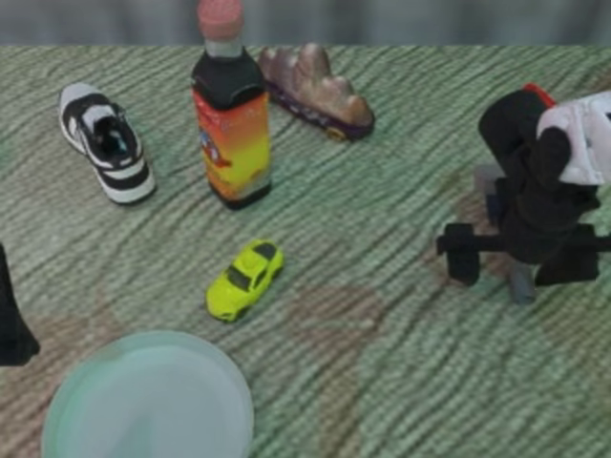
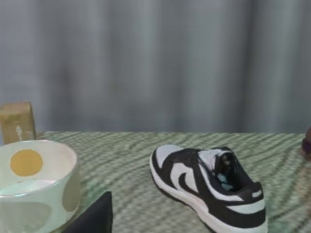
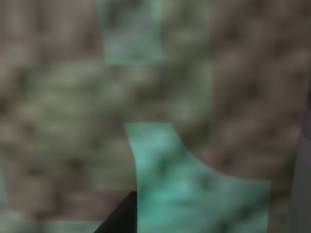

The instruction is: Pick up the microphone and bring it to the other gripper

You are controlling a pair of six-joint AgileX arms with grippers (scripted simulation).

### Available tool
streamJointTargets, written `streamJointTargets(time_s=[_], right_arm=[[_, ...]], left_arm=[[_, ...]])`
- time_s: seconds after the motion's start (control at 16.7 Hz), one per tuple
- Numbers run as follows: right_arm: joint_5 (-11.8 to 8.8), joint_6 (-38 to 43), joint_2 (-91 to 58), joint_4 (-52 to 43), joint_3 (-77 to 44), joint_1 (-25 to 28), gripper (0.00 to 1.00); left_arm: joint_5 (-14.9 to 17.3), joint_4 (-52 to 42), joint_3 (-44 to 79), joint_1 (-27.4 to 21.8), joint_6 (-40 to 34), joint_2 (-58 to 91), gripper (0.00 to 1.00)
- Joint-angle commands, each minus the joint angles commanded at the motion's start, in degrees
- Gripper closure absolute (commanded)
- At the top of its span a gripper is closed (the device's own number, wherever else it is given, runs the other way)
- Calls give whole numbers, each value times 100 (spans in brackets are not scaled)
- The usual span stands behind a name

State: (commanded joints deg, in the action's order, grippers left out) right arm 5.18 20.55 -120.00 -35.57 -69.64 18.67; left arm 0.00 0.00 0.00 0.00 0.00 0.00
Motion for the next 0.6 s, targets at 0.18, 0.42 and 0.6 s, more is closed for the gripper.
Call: streamJointTargets(time_s=[0.18, 0.42, 0.6], right_arm=[[0, 0, 0, 0, 0, 0, 68], [0, 0, 0, 0, 0, 0, 98], [0, 0, 0, 0, 0, 0, 100]], left_arm=[[0, 0, 0, 0, 0, 0, 0], [0, 0, 0, 0, 0, 0, 0], [0, 0, 0, 0, 0, 0, 0]])
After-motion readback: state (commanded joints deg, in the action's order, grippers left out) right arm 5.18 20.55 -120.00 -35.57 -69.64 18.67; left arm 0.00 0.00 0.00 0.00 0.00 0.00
